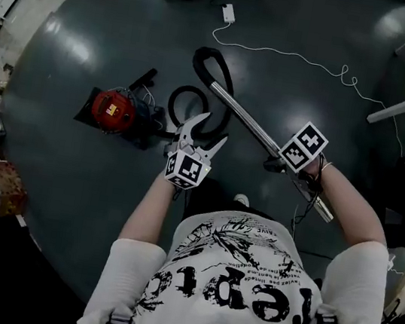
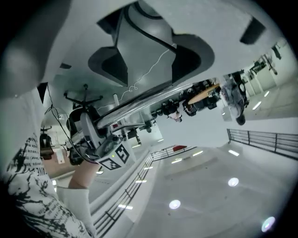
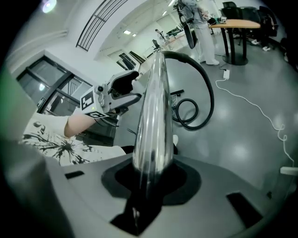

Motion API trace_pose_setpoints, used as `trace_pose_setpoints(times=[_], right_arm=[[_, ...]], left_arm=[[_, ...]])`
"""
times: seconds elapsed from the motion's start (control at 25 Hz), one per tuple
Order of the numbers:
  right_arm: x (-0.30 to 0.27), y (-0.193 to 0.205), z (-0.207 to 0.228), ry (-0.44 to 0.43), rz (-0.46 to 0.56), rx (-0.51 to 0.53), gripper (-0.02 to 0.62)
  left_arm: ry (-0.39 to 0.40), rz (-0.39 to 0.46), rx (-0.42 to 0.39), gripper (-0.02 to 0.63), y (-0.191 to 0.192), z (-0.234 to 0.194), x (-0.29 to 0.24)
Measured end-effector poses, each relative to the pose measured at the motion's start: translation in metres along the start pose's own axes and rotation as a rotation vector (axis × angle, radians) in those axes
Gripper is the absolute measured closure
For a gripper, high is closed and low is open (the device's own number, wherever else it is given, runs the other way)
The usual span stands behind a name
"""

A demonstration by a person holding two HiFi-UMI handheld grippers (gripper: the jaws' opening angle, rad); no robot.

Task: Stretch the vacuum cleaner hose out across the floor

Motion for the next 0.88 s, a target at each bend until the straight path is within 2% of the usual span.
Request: trace_pose_setpoints(times=[0.16, 0.24, 0.36, 0.48, 0.6, 0.68, 0.76, 0.84, 0.88], right_arm=[[0.050, 0.024, -0.016, -0.041, 0.038, -0.095, 0.494], [0.073, 0.035, -0.022, -0.035, 0.046, -0.119, 0.494], [0.098, 0.053, -0.037, 0.009, 0.037, -0.143, 0.494], [0.108, 0.058, -0.052, 0.030, -0.004, -0.166, 0.494], [0.109, 0.062, -0.064, 0.036, -0.037, -0.184, 0.494], [0.106, 0.080, -0.084, 0.033, -0.035, -0.208, 0.494], [0.104, 0.103, -0.109, 0.036, -0.016, -0.241, 0.494], [0.103, 0.118, -0.130, 0.028, 0.014, -0.281, 0.494], [0.102, 0.121, -0.138, 0.019, 0.025, -0.296, 0.494]], left_arm=[[0.066, 0.113, -0.046, 0.305, -0.049, 0.019, -0.038], [0.115, 0.152, -0.110, 0.285, -0.076, 0.032, -0.054], [0.214, 0.191, -0.255, 0.284, -0.109, 0.056, -0.077], [0.324, 0.201, -0.439, 0.283, -0.126, 0.071, -0.100], [0.367, 0.210, -0.621, 0.279, -0.134, 0.084, -0.111], [0.387, 0.233, -0.693, 0.279, -0.141, 0.104, -0.105], [0.423, 0.277, -0.723, 0.282, -0.149, 0.126, -0.092], [0.447, 0.324, -0.782, 0.338, -0.156, 0.142, -0.080], [0.449, 0.339, -0.840, 0.402, -0.157, 0.146, -0.074]])
Point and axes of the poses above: the fingertips, and each gripper's own axes: x backward along the fingers, z to its right, y out of its underside, the point moved 8 cm from there along x, backward along the fingers, and after that the axes turned 12 degrees about z, right-handed, at the moved point
